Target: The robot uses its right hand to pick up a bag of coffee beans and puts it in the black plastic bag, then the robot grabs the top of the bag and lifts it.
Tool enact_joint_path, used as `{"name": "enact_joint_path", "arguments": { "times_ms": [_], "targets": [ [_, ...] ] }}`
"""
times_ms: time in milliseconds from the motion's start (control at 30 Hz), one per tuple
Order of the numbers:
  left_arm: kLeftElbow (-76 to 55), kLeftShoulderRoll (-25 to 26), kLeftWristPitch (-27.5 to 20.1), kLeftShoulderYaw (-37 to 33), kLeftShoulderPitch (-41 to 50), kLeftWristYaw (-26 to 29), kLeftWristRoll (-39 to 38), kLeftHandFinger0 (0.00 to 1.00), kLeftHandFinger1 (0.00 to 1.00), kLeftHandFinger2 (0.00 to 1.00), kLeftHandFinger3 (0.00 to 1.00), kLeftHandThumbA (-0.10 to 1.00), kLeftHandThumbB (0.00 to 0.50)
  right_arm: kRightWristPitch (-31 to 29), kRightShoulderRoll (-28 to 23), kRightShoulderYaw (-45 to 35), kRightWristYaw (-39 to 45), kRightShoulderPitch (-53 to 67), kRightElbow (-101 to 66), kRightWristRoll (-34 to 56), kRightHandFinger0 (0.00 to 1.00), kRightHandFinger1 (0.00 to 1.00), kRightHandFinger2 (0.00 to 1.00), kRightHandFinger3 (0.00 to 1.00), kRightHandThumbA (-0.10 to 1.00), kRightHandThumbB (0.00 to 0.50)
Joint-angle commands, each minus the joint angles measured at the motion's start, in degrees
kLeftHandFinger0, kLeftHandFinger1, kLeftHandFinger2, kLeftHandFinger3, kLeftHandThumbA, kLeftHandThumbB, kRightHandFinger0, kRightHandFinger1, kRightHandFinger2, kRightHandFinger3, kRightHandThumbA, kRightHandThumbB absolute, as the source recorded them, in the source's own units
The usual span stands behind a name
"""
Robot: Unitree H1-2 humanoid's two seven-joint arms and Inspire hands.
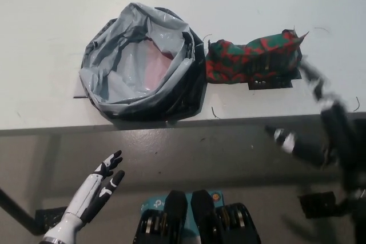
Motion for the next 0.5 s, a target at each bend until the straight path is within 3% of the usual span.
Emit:
{"name": "enact_joint_path", "arguments": {
  "times_ms": [0,167,267,467],
  "targets": [
    [-1.3,0.5,-2.1,0.5,-0.1,-0.4,0.7,1.00,1.00,1.00,1.00,1.00,0.128,16.7,-10.1,-0.2,16.8,-19.9,-2.5,-0.4,1.00,1.00,1.00,1.00,0.97,0.466],
    [-1.9,0.6,-1.1,0.3,-0.3,-0.5,1.3,1.00,1.00,1.00,1.00,1.00,0.124,19.8,-13.5,5.2,23.9,-33.5,9.5,-2.4,1.00,1.00,1.00,1.00,1.00,0.459],
    [-1.6,0.5,-1.9,0.4,-0.2,-0.3,0.9,1.00,1.00,1.00,1.00,1.00,0.112,21.3,-13.8,9.6,27.8,-39.8,18.1,-4.7,1.00,1.00,1.00,1.00,1.00,0.499],
    [-1.4,0.4,-2.0,0.4,-0.6,-0.4,0.9,1.00,1.00,1.00,1.00,1.00,0.130,23.1,-13.1,15.2,32.5,-46.9,29.1,-5.5,1.00,1.00,1.00,1.00,1.00,0.500]
  ]
}}
